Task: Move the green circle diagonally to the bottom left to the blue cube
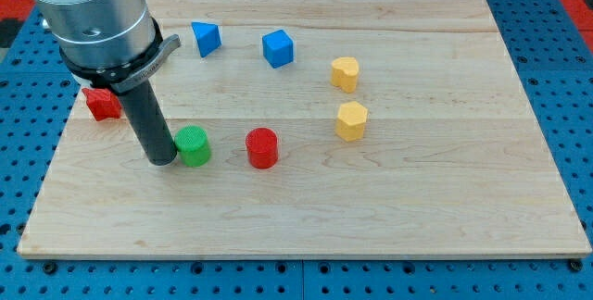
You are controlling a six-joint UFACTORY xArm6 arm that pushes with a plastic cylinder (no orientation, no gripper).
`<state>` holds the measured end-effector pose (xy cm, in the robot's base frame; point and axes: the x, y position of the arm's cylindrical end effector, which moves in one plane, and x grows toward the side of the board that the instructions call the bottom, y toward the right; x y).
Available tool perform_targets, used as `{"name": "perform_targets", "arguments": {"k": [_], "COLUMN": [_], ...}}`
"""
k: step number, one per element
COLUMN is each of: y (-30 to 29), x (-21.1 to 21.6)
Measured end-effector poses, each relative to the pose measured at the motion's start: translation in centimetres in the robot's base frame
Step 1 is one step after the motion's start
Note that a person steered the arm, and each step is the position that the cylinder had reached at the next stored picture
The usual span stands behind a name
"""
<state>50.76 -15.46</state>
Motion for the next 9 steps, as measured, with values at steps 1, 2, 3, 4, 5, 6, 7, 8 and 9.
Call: {"name": "perform_targets", "arguments": {"k": [1,2,3,4,5,6,7,8,9], "y": [1.1,1.7,1.7,4.8,6.9,7.1,7.2,3.1,2.7], "x": [3.2,1.2,-1.9,-2.2,-3.6,-6.7,-6.7,-3.7,1.7]}}
